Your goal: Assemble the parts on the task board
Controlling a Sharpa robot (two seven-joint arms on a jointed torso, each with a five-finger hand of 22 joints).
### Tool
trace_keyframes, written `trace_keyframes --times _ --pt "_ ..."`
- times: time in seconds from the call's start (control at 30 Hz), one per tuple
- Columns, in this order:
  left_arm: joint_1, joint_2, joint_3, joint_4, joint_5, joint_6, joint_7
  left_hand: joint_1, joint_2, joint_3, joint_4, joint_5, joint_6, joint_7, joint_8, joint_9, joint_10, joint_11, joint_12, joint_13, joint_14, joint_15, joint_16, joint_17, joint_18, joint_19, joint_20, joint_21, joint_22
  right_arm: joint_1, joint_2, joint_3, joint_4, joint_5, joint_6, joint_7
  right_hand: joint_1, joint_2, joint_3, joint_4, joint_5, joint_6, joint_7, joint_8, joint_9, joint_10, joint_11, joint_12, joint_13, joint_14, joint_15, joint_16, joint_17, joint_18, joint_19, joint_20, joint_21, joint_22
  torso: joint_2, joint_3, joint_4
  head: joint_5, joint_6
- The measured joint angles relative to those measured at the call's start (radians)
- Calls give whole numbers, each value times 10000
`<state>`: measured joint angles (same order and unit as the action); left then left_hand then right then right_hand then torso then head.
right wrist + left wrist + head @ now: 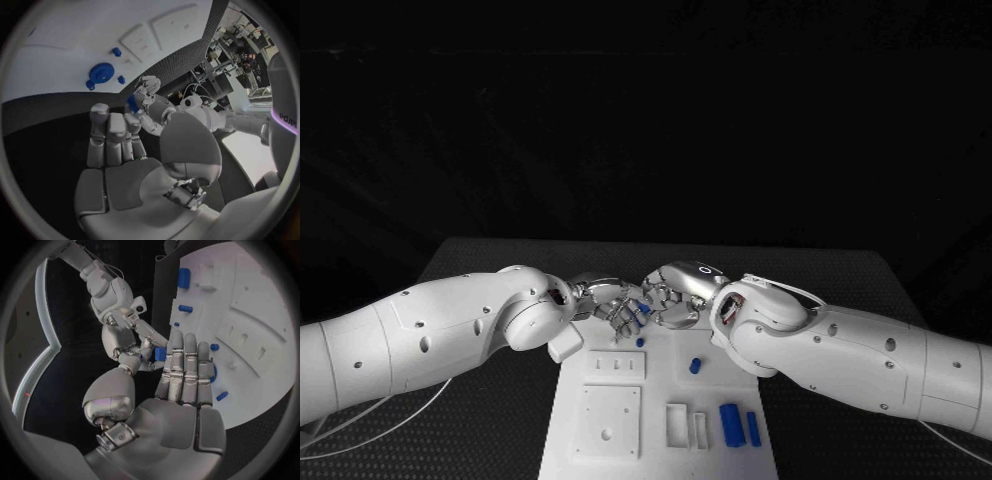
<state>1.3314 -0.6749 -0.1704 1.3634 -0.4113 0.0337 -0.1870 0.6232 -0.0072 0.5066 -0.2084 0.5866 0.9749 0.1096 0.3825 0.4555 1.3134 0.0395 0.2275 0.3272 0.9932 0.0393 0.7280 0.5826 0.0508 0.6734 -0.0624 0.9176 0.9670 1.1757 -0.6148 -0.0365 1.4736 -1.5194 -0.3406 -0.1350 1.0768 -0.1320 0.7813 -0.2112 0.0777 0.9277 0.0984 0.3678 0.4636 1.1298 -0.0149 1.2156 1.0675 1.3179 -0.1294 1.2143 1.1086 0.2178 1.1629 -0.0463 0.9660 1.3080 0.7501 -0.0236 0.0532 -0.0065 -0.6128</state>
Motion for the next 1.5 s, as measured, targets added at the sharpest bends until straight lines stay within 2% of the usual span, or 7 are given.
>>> trace_keyframes --times 0.63,1.03,1.13,1.2,1.33,1.5 --pt "0 2 -6 0 -14 10 -107 -128 44 88 -88 -376 138 -67 0 63 90 -90 86 80 38 -38 116 1 -46 1 0 39 -2 0 -2 -41 59 -56 24 -26 0 0 0 0 38 2 -2 31 -35 15 -15 -1 8 4 30 0 0 0 -1 3 0 -2 -1 -2 -1 -13 5" --pt "0 0 -6 -2 -47 18 -117 494 666 420 -419 -642 236 -94 0 128 168 -166 125 145 76 -75 202 1 -47 1 0 78 -3 1 -5 -48 72 -74 39 -39 0 0 -1 -1 37 3 -3 30 -22 15 -15 -1 7 3 34 0 -1 0 13 18 0 -3 -1 -6 0 -25 -14" --pt "0 0 -6 -9 -55 18 -117 785 838 496 -497 -842 329 -115 -2 139 217 -181 125 161 75 -75 201 -10 -48 1 0 78 4 0 -8 -59 79 -78 52 -51 0 0 -1 -1 76 3 -3 30 -23 15 -16 -2 6 3 35 0 -1 -1 13 18 0 -3 -1 -6 0 -20 -15" --pt "0 1 -2 -16 -58 19 -117 883 923 497 -498 -1118 337 -122 -1 180 219 -181 125 161 75 -75 201 -25 -48 1 0 78 4 -1 -17 -64 84 -80 64 -71 0 0 -1 -1 76 3 -3 30 -24 15 -16 -8 14 3 35 0 -1 0 13 18 0 -3 -1 -5 0 -19 -14" --pt "0 3 -1 -29 -63 28 -115 1007 819 372 -372 -1347 346 -132 0 180 239 -202 125 170 75 -75 201 -43 -49 1 0 77 -4 -3 -20 -65 116 -84 77 -108 0 0 27 -29 77 3 -4 29 -25 15 -16 -8 15 43 21 0 -1 0 13 18 0 -4 -1 -5 0 -18 -14" --pt "0 7 -5 -36 -74 32 -115 938 742 331 -332 -1367 397 -114 2 182 255 -214 125 170 75 -74 201 -54 -49 1 0 77 -17 -3 -23 -71 141 -95 83 -140 1 0 26 -29 103 4 -4 28 -27 16 -16 -8 15 10 -11 0 -1 0 13 18 0 -4 -1 -2 -1 -10 -20"
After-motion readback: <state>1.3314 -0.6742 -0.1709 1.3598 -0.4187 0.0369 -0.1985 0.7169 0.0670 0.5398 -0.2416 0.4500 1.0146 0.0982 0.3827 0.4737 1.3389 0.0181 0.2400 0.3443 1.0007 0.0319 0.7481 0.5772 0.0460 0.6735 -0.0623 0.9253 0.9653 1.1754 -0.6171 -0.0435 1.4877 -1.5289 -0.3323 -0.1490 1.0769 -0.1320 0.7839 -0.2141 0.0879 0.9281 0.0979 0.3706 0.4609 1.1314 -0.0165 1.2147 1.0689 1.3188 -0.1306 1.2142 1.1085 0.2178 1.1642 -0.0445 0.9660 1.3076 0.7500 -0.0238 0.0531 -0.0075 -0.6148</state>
